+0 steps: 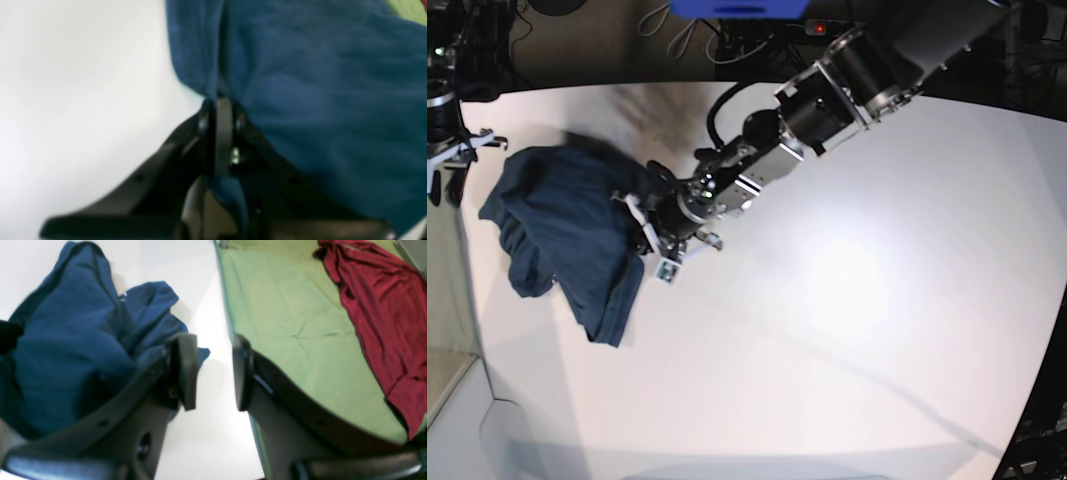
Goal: Layout the t-shirt on the table in an organized manner, then fold the t-shirt properly
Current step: 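Lift the t-shirt with the left gripper and drag it to table center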
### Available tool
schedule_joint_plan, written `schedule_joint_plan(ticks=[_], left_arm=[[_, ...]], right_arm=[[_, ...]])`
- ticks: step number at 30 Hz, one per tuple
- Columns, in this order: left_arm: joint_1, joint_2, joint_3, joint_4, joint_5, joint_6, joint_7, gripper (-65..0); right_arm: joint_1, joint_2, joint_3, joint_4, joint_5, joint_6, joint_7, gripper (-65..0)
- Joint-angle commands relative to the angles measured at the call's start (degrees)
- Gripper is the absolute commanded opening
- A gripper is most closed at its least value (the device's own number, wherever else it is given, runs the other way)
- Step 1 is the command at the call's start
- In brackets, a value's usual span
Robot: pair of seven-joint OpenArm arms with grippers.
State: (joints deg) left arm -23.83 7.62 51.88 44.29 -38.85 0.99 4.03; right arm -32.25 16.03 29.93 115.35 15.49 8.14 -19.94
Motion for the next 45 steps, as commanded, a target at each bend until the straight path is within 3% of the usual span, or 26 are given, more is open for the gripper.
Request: schedule_joint_plan(ticks=[1,4,10,14,20,23,28,35,39,45], left_arm=[[-0.65,1.38,-0.4,3.93,-0.49,-0.6,-0.47,-64.2],[0.41,0.78,-5.33,13.25,-0.05,-0.42,2.52,-64.2],[2.6,-9.24,-17.37,33.9,-0.14,5.2,9.55,-64.3],[3.13,-14.69,-25.72,46.74,-0.67,5.47,13.68,-64.3],[6.3,-19.27,-32.05,51.4,-1.28,5.47,16.06,-64.3],[6.91,-18.91,-32.05,54.92,-3.48,5.47,16.06,-64.3],[3.75,-11.27,-31.09,55.53,-4.36,5.12,16.06,-64.3],[0.05,-5.99,-30.12,56.59,-4.27,5.38,12.63,-64.4],[-0.47,-5.55,-29.94,53.6,-3.74,5.47,13.07,-64.4],[4.71,-10.12,-30.3,49.64,-4.01,5.12,12.54,-64.4]], right_arm=[[-0.15,0.8,0.26,0.83,0.12,0.08,1.61,-46.5],[0.29,0.8,0.18,0.83,0.12,0.08,1.61,-46.5],[3.02,0.8,0.18,0.74,0.12,0.08,1.61,-46.5],[4.69,0.8,0.18,0.74,0.12,0.08,1.61,-46.4],[5.3,0.8,-0.44,0.65,0.12,0.17,1.61,-46.4],[6.1,0.8,-2.99,0.56,0.03,0.17,1.61,-46.4],[6.54,0.8,-5.27,0.65,0.03,0.17,-0.41,-46.4],[7.94,0.89,-5.19,0.65,0.03,0.17,-3.92,-46.5],[7.85,2.21,-5.01,0.65,0.03,0.17,-4.19,-46.5],[7.94,2.91,-5.01,0.65,0.03,0.17,-4.19,-46.5]])
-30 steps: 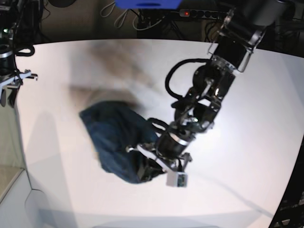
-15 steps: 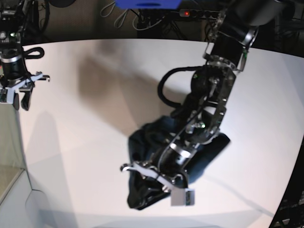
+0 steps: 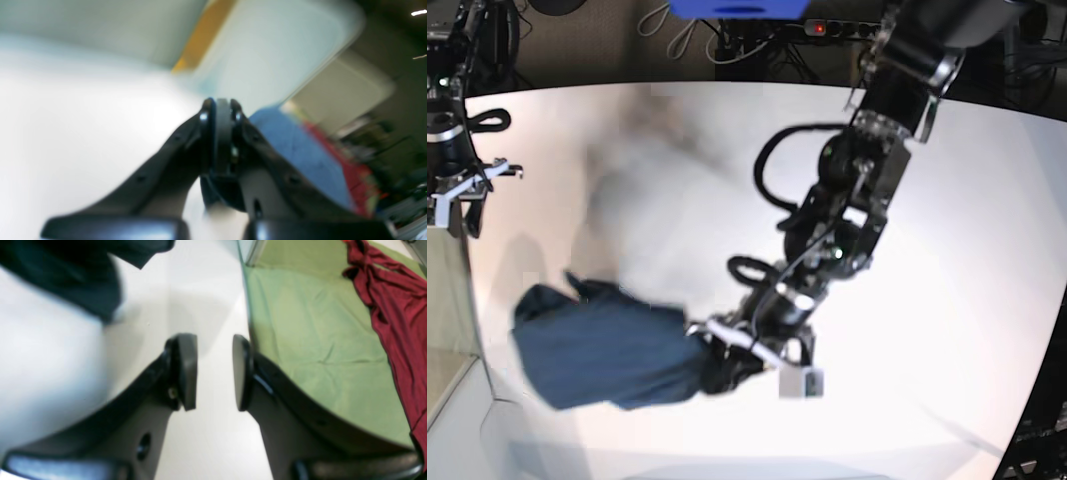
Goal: Layout the t-shirt on the table in an organized manner, then fold the t-shirt properly
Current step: 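Lift the t-shirt with the left gripper and drag it to table center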
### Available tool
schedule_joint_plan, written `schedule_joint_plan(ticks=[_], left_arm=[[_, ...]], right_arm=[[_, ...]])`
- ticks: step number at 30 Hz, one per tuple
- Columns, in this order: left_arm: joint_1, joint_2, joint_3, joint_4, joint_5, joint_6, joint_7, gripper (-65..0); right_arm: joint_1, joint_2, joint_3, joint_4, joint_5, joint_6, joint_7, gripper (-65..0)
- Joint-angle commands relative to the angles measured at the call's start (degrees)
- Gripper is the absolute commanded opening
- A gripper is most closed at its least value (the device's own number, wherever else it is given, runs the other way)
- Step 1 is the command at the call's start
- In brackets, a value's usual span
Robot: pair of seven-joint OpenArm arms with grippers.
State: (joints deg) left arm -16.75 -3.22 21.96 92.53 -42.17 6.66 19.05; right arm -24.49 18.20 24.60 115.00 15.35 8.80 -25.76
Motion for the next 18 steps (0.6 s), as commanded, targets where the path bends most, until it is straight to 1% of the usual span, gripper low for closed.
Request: schedule_joint_plan(ticks=[1,6,9,11,15,16,18], left_arm=[[-1.22,0.28,-0.37,1.14,-0.86,-0.55,-2.39,-64.3],[6.25,-3.15,-0.55,1.67,-0.6,-0.55,-2.13,-64.0],[9.24,-5.52,-0.55,1.14,-0.68,-0.55,-2.13,-63.7],[11.26,-7.19,-0.46,1.14,-0.86,-0.63,-1.95,-60.0],[14.86,-9.39,-1.43,1.67,-0.6,-0.55,1.22,-43.5],[16.18,-10.01,-2.48,1.84,-0.86,-0.63,2.45,-41.4],[18.64,-10.71,-4.15,3.16,-0.95,-0.72,4.73,-41.6]], right_arm=[[0.18,0.66,0.32,1.0,0.16,-0.49,1.63,-46.5],[0.27,0.49,0.06,1.0,0.16,-0.49,1.63,-46.1],[0.36,0.49,-0.2,1.0,0.25,-0.49,1.63,-46.0],[0.36,0.4,-0.2,1.0,0.25,-0.49,1.63,-46.0],[0.36,0.4,-0.73,1.0,0.34,-0.49,1.63,-46.0],[0.36,0.49,-1.35,1.0,0.34,-0.49,1.63,-45.6],[0.36,0.75,-2.58,1.0,0.34,-0.49,1.54,-43.9]])
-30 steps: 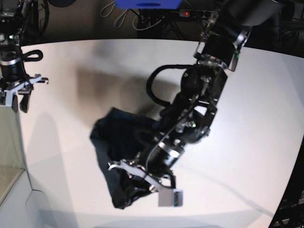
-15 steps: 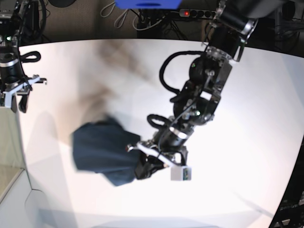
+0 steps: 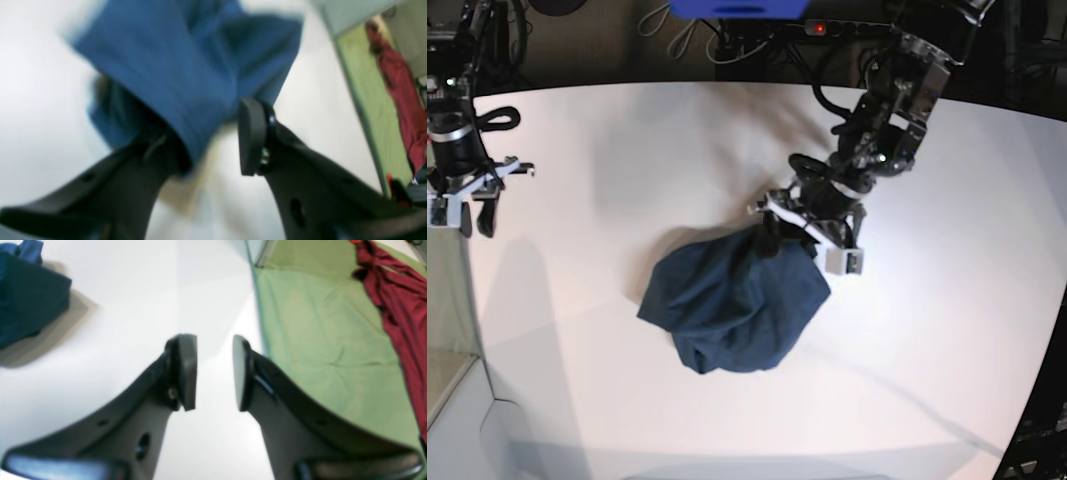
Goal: Layout the t-shirt on the table in an organized manner, then fold the t-shirt properly
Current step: 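Lift the t-shirt with the left gripper and drag it to table center, then grasp the shirt with the right gripper and release the left gripper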
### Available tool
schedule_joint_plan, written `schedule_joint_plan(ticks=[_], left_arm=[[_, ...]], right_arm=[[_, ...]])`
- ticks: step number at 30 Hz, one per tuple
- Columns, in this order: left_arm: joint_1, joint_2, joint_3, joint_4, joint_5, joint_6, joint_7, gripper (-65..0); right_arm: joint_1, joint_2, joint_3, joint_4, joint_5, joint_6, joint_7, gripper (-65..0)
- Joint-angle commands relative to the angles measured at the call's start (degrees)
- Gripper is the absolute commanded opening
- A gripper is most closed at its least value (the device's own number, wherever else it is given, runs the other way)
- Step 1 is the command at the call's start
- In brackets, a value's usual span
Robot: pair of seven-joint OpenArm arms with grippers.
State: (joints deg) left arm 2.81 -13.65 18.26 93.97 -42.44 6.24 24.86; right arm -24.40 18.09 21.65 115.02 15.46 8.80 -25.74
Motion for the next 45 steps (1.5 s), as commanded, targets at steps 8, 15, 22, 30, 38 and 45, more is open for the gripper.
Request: schedule_joint_plan(ticks=[8,15,22,30,38,45], left_arm=[[6.91,-2.22,-11.62,8.66,-0.51,-0.31,8.32,-41.5],[8.31,-1.78,-18.31,8.66,-0.69,-0.31,8.94,-41.5],[5.24,2.53,-22.17,8.14,-0.69,-0.31,9.12,-41.5],[2.86,7.28,-23.32,8.05,-0.51,-0.31,9.38,-41.5],[5.94,6.05,-23.93,6.03,-0.33,-0.31,9.38,-41.5],[7.7,5.52,-23.93,5.5,-0.6,-0.31,9.12,-41.5]], right_arm=[[4.14,0.95,-6.04,1.07,-0.04,8.65,0.37,-29.2],[18.03,0.86,-14.04,0.89,-0.04,8.83,-10.0,-27.0],[34.65,-0.2,-25.39,-6.85,-0.04,8.92,-18.53,-26.9],[44.67,-3.01,-32.86,-23.02,-0.04,8.92,-18.88,-26.9],[46.34,-4.06,-37.17,-29.7,-0.04,8.92,-17.47,-27.2],[47.92,-5.73,-37.17,-34.98,-0.04,8.92,-16.07,-27.4]])
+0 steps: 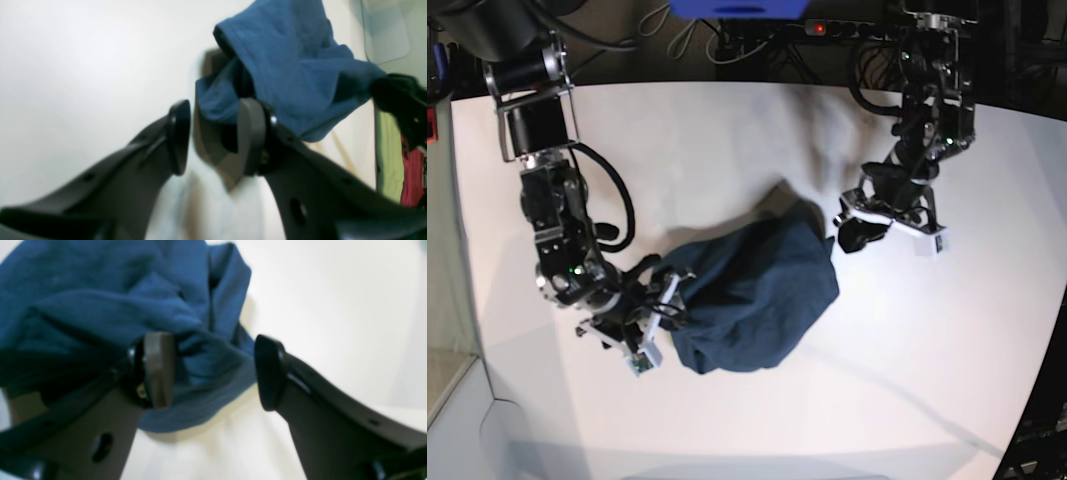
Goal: Layout the t-shirt on the table in an organized manner, then fold the t-shirt properly
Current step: 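Grasp the shirt with the right gripper and release the left gripper, then grasp opposite ends of the shirt with both grippers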
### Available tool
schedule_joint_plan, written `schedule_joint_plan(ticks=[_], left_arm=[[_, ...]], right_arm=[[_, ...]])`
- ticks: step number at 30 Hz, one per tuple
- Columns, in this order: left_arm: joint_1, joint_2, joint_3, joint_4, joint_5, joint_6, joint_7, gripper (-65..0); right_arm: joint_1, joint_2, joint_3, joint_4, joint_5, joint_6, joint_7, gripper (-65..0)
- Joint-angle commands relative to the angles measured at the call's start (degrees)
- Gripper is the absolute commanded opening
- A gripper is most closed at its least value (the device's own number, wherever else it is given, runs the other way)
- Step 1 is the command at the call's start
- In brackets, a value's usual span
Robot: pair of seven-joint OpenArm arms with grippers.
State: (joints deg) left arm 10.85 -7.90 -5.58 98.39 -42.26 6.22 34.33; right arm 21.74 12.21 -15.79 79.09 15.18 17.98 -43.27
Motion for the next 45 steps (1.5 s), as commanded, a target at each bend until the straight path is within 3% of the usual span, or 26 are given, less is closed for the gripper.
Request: schedule_joint_plan(ticks=[1,3,5,7,9,13,19,24,32,35,39,45], left_arm=[[-0.35,-0.32,-0.17,1.08,-0.77,-0.28,-0.35,-41.5],[-0.35,-1.2,-0.17,1.17,-0.77,-0.28,-0.35,-41.5],[-0.26,-1.37,-0.44,1.17,-0.86,-0.28,-0.35,-41.5],[-0.26,-1.46,-1.93,1.17,-0.86,-0.28,-0.17,-41.5],[-0.26,-1.37,-3.87,1.26,-0.86,-0.28,-0.17,-41.5],[-0.35,-1.37,-9.67,3.46,-0.86,-0.28,-0.08,-41.5],[-0.79,-1.37,-16.17,4.86,-0.95,-0.37,-0.08,-41.5],[-1.75,-1.37,-17.49,4.69,-0.95,-0.37,-0.08,-41.5],[-1.4,-1.37,-17.4,4.6,-0.95,-0.37,0.0,-41.5],[-1.23,-1.46,-17.49,4.6,-0.95,-0.37,0.0,-41.5],[-1.14,-1.46,-17.49,4.6,-0.95,-0.37,0.0,-41.5],[-1.49,-1.55,-17.4,4.6,-0.95,-0.37,0.0,-41.5]], right_arm=[[2.13,-0.03,0.28,-0.28,0.25,-0.18,1.46,-27.6],[3.19,-0.03,0.28,-2.03,0.34,-0.09,1.46,-30.2],[3.19,-0.12,0.28,-2.03,0.42,-0.09,1.46,-37.4],[3.27,-0.82,0.19,-1.95,0.42,0.18,1.38,-49.0],[3.27,-0.91,0.19,-0.98,0.42,1.23,0.85,-65.0],[0.2,0.32,0.71,7.37,0.34,3.34,-0.21,-65.0],[-4.46,2.17,2.12,27.15,0.34,3.61,-4.6,-65.0],[-5.17,-0.12,5.99,37.88,0.6,3.69,-6.18,-65.0],[8.9,-1.09,12.32,37.79,0.6,3.61,-9.0,-65.0],[15.32,-1.35,13.64,37.79,0.6,3.61,-12.43,-65.0],[22.35,-4.08,13.73,37.7,0.42,3.61,-16.12,-65.0],[23.85,-6.98,13.46,37.7,0.34,3.69,-20.16,-65.0]])
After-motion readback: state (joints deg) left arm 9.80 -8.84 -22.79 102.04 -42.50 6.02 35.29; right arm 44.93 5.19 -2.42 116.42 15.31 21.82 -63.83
